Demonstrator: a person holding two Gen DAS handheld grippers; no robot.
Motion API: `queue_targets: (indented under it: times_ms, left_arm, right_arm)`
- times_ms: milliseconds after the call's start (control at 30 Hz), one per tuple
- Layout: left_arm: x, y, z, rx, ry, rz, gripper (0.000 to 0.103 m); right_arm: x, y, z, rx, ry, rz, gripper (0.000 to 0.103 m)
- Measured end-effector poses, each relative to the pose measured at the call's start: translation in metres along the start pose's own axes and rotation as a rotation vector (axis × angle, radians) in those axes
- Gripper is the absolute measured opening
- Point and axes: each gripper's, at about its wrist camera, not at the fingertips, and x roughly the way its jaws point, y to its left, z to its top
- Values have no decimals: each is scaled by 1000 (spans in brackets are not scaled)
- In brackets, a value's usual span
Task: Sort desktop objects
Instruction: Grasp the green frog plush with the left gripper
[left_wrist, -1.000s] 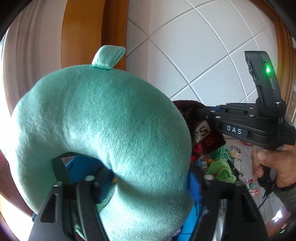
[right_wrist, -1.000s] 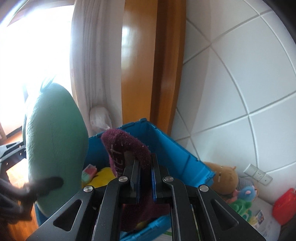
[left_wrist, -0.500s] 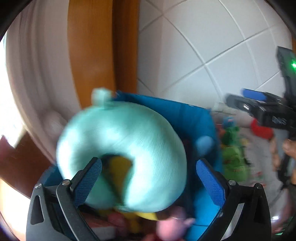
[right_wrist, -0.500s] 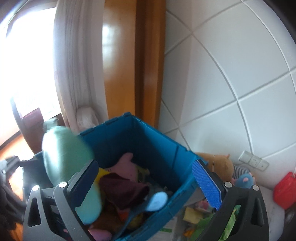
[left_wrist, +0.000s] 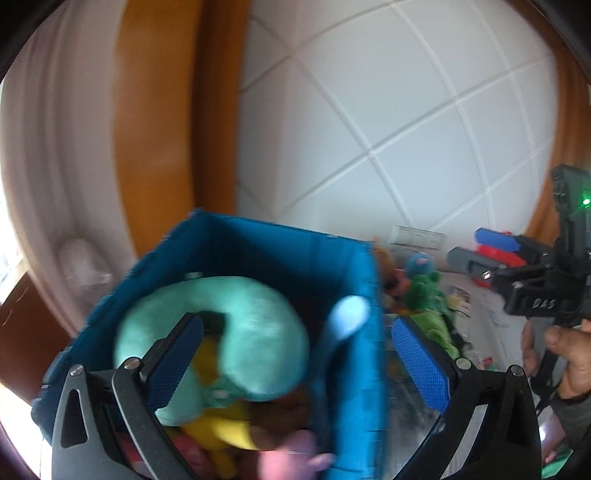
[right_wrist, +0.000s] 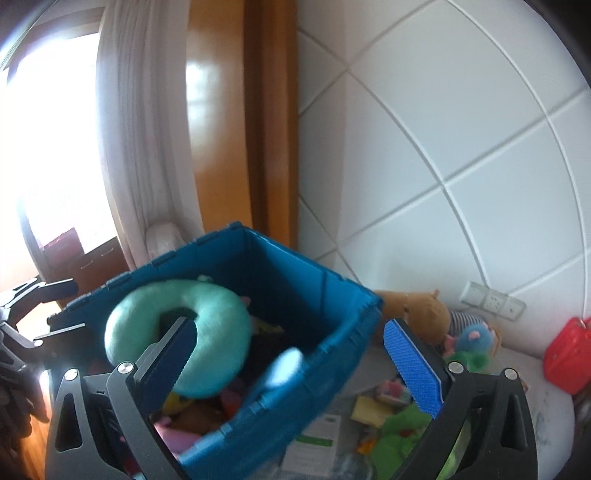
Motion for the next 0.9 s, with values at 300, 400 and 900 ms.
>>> queue_targets:
  times_ms: [300,400,900]
  left_arm:
    - [45,-142,-18,74,90,-116,103]
    - [78,-188,-35,79,141,-137,103]
    - [294,-311,-124,80,419,-133,103]
  right_arm:
    - [-49,-117,-85,106,58,-118,103]
    - [-60,-160,-110,134,87,-158,103]
    - [-71,-332,-213,254,243,-295,103]
